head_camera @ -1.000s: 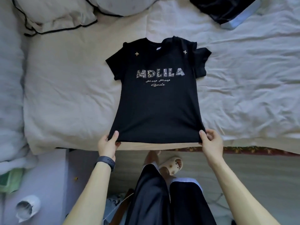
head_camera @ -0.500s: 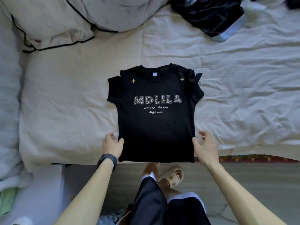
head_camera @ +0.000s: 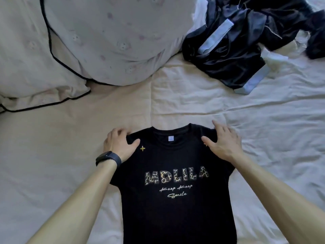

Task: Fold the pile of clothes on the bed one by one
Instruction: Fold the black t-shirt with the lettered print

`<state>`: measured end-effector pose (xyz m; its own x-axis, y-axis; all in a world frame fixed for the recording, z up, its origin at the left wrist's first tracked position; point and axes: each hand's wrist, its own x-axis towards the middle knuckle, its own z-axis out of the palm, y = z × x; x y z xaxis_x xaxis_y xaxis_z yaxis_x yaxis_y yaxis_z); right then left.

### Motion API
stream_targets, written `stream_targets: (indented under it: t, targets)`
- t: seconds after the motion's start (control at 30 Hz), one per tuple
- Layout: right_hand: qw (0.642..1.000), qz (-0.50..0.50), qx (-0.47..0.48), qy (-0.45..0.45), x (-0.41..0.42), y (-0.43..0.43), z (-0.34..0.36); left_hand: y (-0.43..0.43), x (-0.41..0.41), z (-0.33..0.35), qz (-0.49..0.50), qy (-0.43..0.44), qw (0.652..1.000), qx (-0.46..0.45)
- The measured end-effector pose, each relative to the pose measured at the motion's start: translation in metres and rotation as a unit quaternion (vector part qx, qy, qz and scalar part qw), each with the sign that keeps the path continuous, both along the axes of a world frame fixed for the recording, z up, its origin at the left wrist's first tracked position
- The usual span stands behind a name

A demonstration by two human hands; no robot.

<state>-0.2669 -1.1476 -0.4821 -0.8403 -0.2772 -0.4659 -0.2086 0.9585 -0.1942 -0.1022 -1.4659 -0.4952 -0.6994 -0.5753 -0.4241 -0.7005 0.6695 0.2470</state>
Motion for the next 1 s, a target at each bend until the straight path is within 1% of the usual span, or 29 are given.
stream_targets:
  t: [0.07,0.1,0.13,0.17,0.2,0.23,0.3,0.37,0.43,0.5,0.57,0.63,0.67,0.7,0.77,0.83,0.87,0.93,1.0]
  targets:
    - [1.0,0.02,0.013,0.001,-0.011,-0.009,-0.008,-0.009,-0.003,-0.006,-0.005,0.045,0.999,0.024]
    - [1.0,-0.001,-0.018,0.009,-0.015,-0.009,-0.011,-0.011,-0.002,-0.006,0.011,0.082,0.995,0.047]
    - [0.996,-0.04,-0.072,0.022,-0.017,-0.009,-0.012,-0.012,0.0,-0.004,0.039,0.115,0.99,0.067]
    - [0.988,-0.081,-0.124,0.037,-0.018,-0.008,-0.011,-0.013,0.004,-0.002,0.072,0.135,0.985,0.075]
    - [0.981,-0.105,-0.155,0.054,-0.019,-0.006,-0.011,-0.013,0.009,0.0,0.098,0.138,0.983,0.066]
    - [0.979,-0.108,-0.159,0.065,-0.019,-0.005,-0.011,-0.013,0.013,0.001,0.107,0.123,0.985,0.048]
    - [0.987,-0.09,-0.127,0.049,-0.018,-0.001,-0.011,-0.012,0.019,-0.001,0.095,0.074,0.993,0.019]
    - [0.993,-0.076,-0.093,0.015,-0.015,0.007,-0.013,-0.012,0.024,-0.005,0.1,0.057,0.993,0.037]
    - [0.992,-0.091,-0.085,-0.017,-0.013,0.021,-0.009,-0.015,0.027,-0.005,0.102,0.061,0.991,0.061]
    - [0.99,-0.097,-0.086,-0.053,-0.011,0.04,-0.008,-0.021,0.034,-0.002,0.087,0.052,0.993,0.062]
    - [0.993,-0.071,-0.046,-0.083,-0.009,0.055,-0.008,-0.025,0.043,0.007,0.055,0.002,0.998,0.042]
    - [0.995,-0.059,-0.024,-0.081,-0.009,0.063,-0.009,-0.023,0.056,0.018,0.015,-0.043,0.999,0.03]
    - [0.994,-0.07,-0.041,-0.067,-0.01,0.064,-0.007,-0.021,0.062,0.024,0.016,-0.047,0.998,0.032]
    - [0.991,-0.095,-0.074,-0.057,-0.011,0.063,-0.004,-0.019,0.065,0.032,0.041,-0.041,0.997,0.045]
    - [0.973,-0.164,-0.153,-0.06,-0.013,0.065,0.005,-0.016,0.072,0.042,0.122,-0.01,0.989,0.083]
    - [0.958,-0.195,-0.202,-0.065,-0.018,0.067,0.013,-0.019,0.08,0.048,0.156,0.013,0.986,0.062]
    - [0.955,-0.202,-0.206,-0.066,-0.019,0.069,0.015,-0.02,0.085,0.049,0.16,0.005,0.986,0.044]
    - [0.956,-0.209,-0.188,-0.079,-0.019,0.075,0.018,-0.018,0.09,0.05,0.17,-0.055,0.984,0.016]
    - [0.944,-0.21,-0.212,-0.138,-0.014,0.081,0.021,-0.01,0.091,0.046,0.174,-0.125,0.976,-0.022]
